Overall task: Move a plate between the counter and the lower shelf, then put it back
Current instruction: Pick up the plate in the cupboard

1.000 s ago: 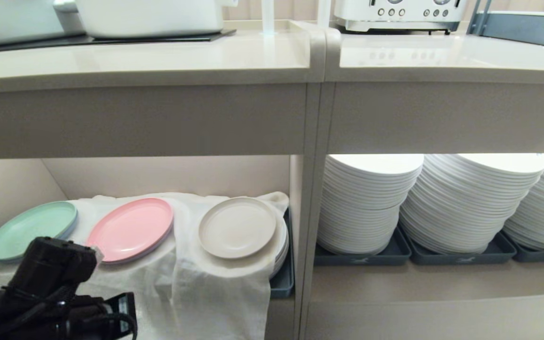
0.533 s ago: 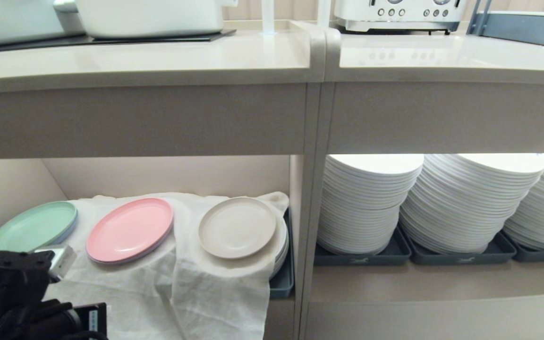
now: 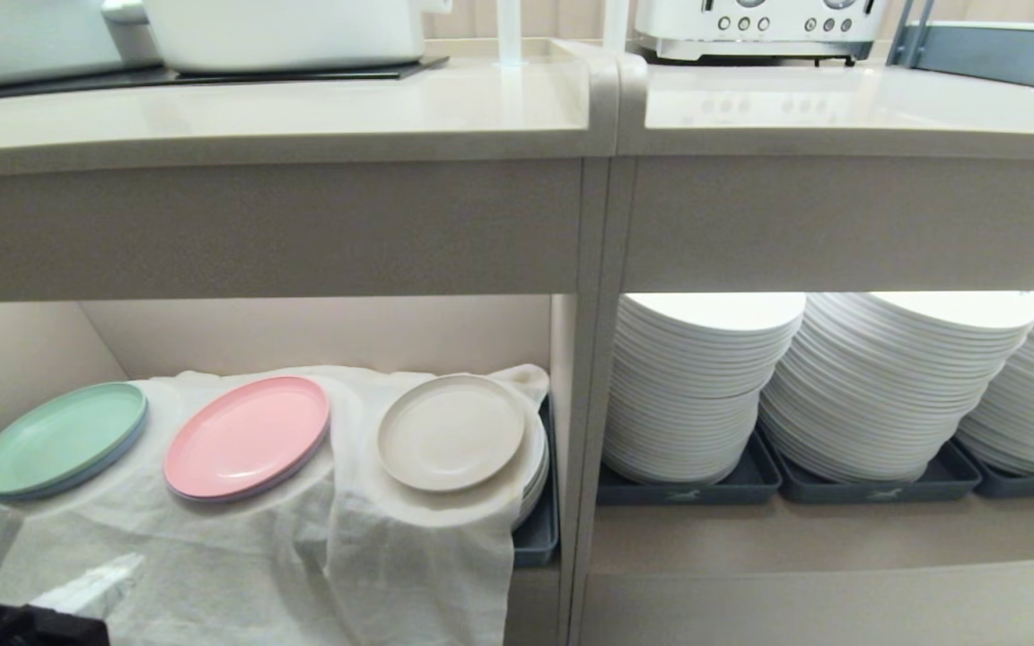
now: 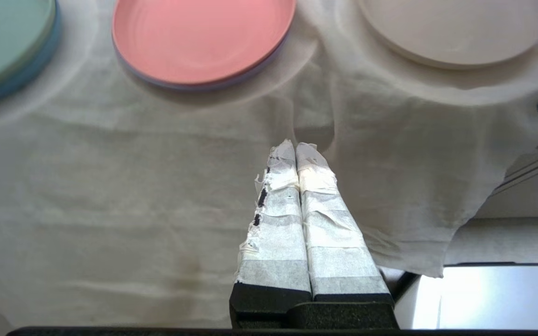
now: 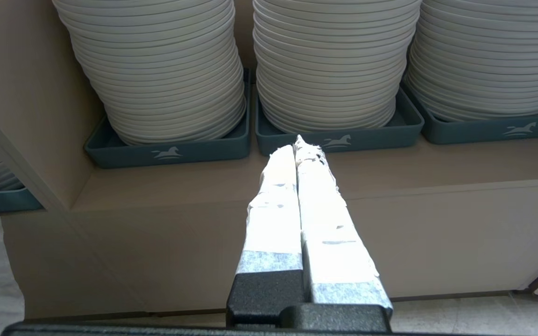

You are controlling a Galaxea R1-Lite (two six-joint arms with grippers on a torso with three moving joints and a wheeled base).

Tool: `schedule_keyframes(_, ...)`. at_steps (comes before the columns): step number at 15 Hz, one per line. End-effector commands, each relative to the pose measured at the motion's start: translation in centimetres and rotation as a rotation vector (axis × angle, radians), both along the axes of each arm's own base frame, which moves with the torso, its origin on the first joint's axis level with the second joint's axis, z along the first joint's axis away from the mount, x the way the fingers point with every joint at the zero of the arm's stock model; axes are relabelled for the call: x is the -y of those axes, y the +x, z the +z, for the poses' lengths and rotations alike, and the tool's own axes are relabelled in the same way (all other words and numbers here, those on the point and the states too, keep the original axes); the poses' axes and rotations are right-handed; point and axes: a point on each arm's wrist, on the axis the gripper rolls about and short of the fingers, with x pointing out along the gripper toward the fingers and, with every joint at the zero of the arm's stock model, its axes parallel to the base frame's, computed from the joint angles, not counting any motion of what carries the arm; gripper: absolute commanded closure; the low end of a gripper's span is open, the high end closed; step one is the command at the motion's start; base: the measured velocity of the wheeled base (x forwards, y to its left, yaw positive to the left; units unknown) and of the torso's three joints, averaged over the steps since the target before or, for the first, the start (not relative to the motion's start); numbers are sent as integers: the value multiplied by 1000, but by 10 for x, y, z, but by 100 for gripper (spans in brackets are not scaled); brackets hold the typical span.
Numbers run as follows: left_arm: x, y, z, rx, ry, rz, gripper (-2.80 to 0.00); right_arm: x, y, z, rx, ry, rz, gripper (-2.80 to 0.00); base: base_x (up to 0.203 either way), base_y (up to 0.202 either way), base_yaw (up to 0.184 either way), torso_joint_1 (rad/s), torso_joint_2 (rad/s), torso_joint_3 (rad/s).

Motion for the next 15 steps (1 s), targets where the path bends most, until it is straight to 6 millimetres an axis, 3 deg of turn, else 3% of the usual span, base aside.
schedule_keyframes(1,-5,-21,-3,126,4,22,0,0,0,0,1,0,0,0,0,0,0,0,0,0)
schedule_keyframes(4,-8,-44,-5,214,11,56,0,0,0,0,1,0,0,0,0,0,0,0,0,0)
schedule_keyframes(8,-7,-78,-25,258,23,107,0,0,0,0,1,0,0,0,0,0,0,0,0,0)
schedule_keyframes(10,-7,-79,-34,172,18,130,0,0,0,0,1,0,0,0,0,0,0,0,0,0)
schedule_keyframes(15,-7,-80,-33,184,81,94,0,0,0,0,1,0,0,0,0,0,0,0,0,0)
